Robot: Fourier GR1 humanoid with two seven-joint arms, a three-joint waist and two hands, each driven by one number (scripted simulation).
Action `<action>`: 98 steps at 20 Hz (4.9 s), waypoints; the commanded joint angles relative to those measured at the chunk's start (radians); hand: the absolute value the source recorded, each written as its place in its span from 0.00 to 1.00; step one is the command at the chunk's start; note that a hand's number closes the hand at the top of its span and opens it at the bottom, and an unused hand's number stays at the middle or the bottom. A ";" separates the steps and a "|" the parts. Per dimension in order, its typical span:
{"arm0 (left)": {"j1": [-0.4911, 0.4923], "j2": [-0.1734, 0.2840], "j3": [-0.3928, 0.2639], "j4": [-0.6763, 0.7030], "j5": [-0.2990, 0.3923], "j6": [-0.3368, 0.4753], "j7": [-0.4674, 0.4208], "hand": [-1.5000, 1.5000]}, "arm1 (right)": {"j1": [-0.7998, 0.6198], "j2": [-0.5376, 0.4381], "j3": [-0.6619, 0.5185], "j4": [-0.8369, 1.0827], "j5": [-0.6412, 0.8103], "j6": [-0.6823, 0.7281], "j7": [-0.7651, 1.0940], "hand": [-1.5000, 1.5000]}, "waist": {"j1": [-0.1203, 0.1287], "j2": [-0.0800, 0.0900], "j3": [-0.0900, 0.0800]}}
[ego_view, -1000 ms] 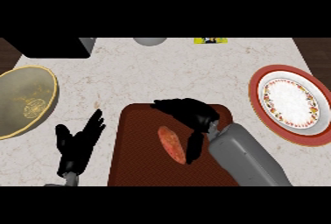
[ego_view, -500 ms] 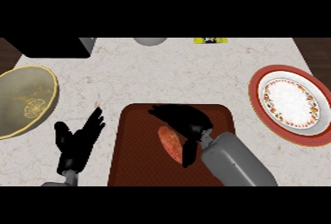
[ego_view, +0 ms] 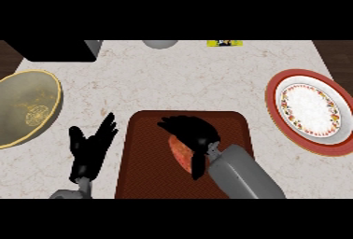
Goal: Pick the sweet potato from the tray and place it in the plate
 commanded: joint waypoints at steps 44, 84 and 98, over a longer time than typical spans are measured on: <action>0.046 -0.012 0.042 -0.065 -0.025 -0.032 0.016 0.50 | 0.151 0.015 -0.238 -0.237 0.540 -1.323 0.967 1.00 | -0.004 -0.001 0.001; 0.029 -0.032 0.030 -0.037 -0.020 -0.093 0.013 0.50 | -0.060 -0.487 -0.921 0.664 -0.682 -1.076 -0.394 0.00 | 0.037 0.017 0.008; 0.029 -0.009 0.082 0.034 -0.036 -0.090 -0.053 0.50 | 0.086 -0.543 -1.138 0.697 -0.964 -0.666 -0.671 0.00 | -0.007 -0.002 0.000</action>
